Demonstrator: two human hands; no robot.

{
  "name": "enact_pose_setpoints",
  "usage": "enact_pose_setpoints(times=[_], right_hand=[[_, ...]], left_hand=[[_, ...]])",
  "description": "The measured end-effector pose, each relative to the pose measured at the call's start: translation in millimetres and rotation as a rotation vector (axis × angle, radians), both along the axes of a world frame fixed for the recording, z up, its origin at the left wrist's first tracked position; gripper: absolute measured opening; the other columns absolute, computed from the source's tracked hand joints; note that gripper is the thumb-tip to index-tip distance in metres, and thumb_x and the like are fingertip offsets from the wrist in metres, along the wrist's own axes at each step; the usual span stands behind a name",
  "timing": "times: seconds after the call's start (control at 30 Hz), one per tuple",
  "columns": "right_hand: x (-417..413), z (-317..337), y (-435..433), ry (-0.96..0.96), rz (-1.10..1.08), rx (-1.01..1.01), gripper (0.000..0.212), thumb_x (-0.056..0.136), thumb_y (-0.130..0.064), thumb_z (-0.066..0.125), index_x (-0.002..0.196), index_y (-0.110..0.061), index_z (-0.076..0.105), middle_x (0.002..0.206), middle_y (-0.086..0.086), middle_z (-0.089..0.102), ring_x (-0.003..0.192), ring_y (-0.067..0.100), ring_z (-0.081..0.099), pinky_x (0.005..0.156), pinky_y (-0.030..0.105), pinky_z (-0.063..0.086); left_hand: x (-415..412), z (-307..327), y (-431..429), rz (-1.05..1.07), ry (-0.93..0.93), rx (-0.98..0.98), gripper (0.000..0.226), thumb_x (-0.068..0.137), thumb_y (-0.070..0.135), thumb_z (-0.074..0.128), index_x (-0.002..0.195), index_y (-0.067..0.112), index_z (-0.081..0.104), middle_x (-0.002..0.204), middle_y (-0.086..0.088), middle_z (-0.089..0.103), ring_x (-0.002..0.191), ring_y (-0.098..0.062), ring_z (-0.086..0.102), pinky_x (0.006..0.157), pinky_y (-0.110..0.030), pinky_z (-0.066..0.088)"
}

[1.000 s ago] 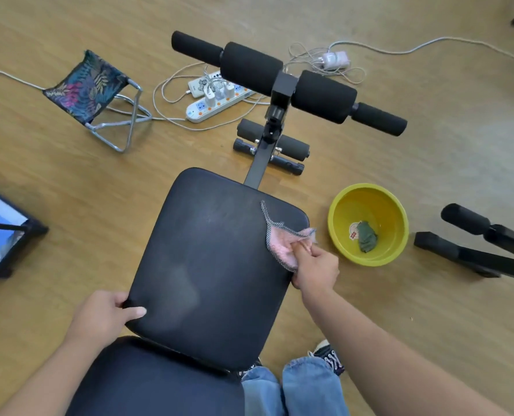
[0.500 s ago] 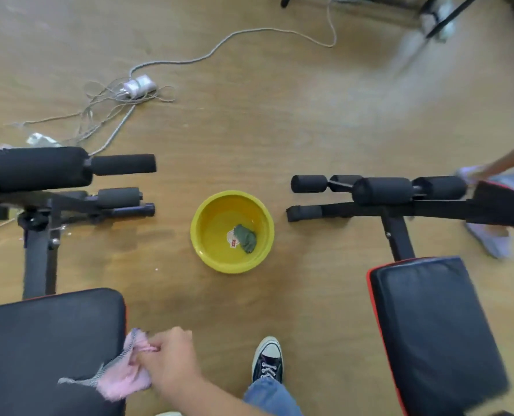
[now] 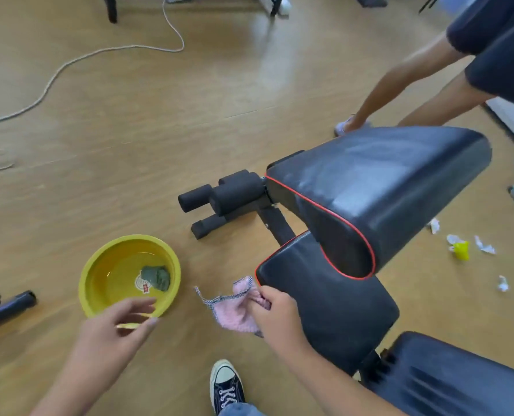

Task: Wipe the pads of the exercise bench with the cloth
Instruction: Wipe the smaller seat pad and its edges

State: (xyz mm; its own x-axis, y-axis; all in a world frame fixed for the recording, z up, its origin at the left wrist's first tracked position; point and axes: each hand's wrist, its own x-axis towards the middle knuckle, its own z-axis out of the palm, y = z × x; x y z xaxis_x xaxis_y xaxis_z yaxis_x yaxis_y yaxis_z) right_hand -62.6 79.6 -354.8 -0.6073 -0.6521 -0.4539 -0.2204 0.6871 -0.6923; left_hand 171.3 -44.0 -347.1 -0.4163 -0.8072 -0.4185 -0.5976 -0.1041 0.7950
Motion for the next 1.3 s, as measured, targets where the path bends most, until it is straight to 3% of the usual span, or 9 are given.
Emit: enact_pose_setpoints(times=[0.2, 0.37, 0.5, 0.6, 0.7, 0.83, 1.0, 1.2, 1.3], right_hand=[[-78.4, 21.5, 28.8, 0.037, -0.225, 0.003, 0.033, 0.082, -0.021, 0.071, 0.055, -0.017, 0.052, 0.058, -0.002, 0.049, 0.052, 0.008, 0.047, 0.052, 0.018, 0.034], [-118.8, 0.9, 45.6, 0.122, -0.281, 0.029, 0.023, 0.09, -0.01, 0.053, 0.073, 0.006, 0.055, 0.074, 0.011, 0.052, 0.067, 0.015, 0.045, 0.061, 0.036, 0.045], [-150.3, -32.7, 71.2, 0.058, -0.398, 0.021, 0.015, 0.085, -0.005, 0.056, 0.088, -0.017, 0.064, 0.081, 0.001, 0.064, 0.073, 0.015, 0.057, 0.062, 0.026, 0.048], [-165.9, -55.6, 100.9, 0.326, -0.276, 0.111, 0.014, 0.08, -0.003, 0.065, 0.079, -0.017, 0.066, 0.083, -0.003, 0.059, 0.083, 0.017, 0.052, 0.066, 0.025, 0.047], [-164.4, -73.7, 124.1, 0.535, -0.091, 0.154, 0.023, 0.071, 0.0, 0.076, 0.066, -0.018, 0.061, 0.078, -0.005, 0.055, 0.077, 0.015, 0.042, 0.065, 0.019, 0.04], [-162.7, -85.8, 132.7, 0.597, -0.005, 0.127, 0.025, 0.076, 0.002, 0.071, 0.066, -0.018, 0.058, 0.078, -0.004, 0.053, 0.074, 0.019, 0.044, 0.062, 0.028, 0.046], [-158.7, -94.5, 133.1, 0.676, 0.001, 0.118, 0.032, 0.072, 0.012, 0.064, 0.063, -0.016, 0.052, 0.07, 0.0, 0.046, 0.069, 0.021, 0.042, 0.058, 0.03, 0.043], [-187.1, -76.5, 137.1, 0.879, 0.644, 0.047, 0.028, 0.078, 0.001, 0.052, 0.062, -0.021, 0.06, 0.071, -0.005, 0.053, 0.067, 0.019, 0.047, 0.058, 0.026, 0.035], [-246.6, -95.1, 157.7, 0.954, 0.242, 0.115, 0.02, 0.079, 0.007, 0.068, 0.071, -0.012, 0.065, 0.077, 0.003, 0.059, 0.071, 0.025, 0.05, 0.063, 0.032, 0.044]], left_hand=[[-155.9, 4.6, 2.8, -0.355, -0.106, -0.095, 0.021, 0.086, 0.026, 0.073, 0.105, 0.034, 0.068, 0.099, 0.018, 0.07, 0.09, 0.0, 0.067, 0.068, -0.009, 0.047], [-230.7, -14.9, 9.0, -0.466, -0.178, -0.027, 0.01, 0.085, 0.027, 0.065, 0.094, 0.024, 0.068, 0.089, 0.009, 0.073, 0.086, -0.013, 0.067, 0.077, -0.035, 0.057], [-278.3, -21.8, 29.7, -0.552, -0.213, 0.025, 0.015, 0.087, 0.021, 0.063, 0.102, 0.02, 0.061, 0.101, 0.001, 0.057, 0.098, -0.019, 0.057, 0.083, -0.025, 0.045], [-303.2, -12.9, 44.0, -0.646, -0.328, 0.072, 0.032, 0.093, 0.0, 0.061, 0.124, 0.009, 0.06, 0.104, -0.003, 0.056, 0.099, -0.018, 0.052, 0.06, -0.002, 0.035], [-304.3, -26.1, 44.4, -0.605, -0.475, 0.002, 0.05, 0.087, 0.015, 0.072, 0.135, 0.016, 0.059, 0.13, -0.006, 0.063, 0.108, -0.022, 0.059, 0.076, -0.019, 0.039], [-303.7, -28.5, 46.0, -0.651, -0.582, -0.172, 0.053, 0.078, 0.024, 0.079, 0.129, 0.023, 0.064, 0.124, -0.001, 0.068, 0.111, -0.023, 0.064, 0.09, -0.034, 0.048], [-310.1, -38.5, 34.9, -0.644, -0.577, -0.228, 0.065, 0.077, 0.025, 0.081, 0.136, 0.015, 0.057, 0.129, -0.005, 0.058, 0.113, -0.027, 0.061, 0.093, -0.04, 0.051], [-310.8, -48.9, 17.8, -0.615, -0.6, -0.024, 0.046, 0.076, 0.014, 0.08, 0.12, 0.022, 0.069, 0.102, 0.002, 0.076, 0.088, -0.019, 0.07, 0.072, -0.035, 0.056], [-305.7, -55.5, 15.7, -0.621, -0.59, -0.049, 0.04, 0.078, 0.01, 0.077, 0.117, 0.02, 0.069, 0.092, 0.004, 0.075, 0.083, -0.019, 0.068, 0.069, -0.032, 0.051]])
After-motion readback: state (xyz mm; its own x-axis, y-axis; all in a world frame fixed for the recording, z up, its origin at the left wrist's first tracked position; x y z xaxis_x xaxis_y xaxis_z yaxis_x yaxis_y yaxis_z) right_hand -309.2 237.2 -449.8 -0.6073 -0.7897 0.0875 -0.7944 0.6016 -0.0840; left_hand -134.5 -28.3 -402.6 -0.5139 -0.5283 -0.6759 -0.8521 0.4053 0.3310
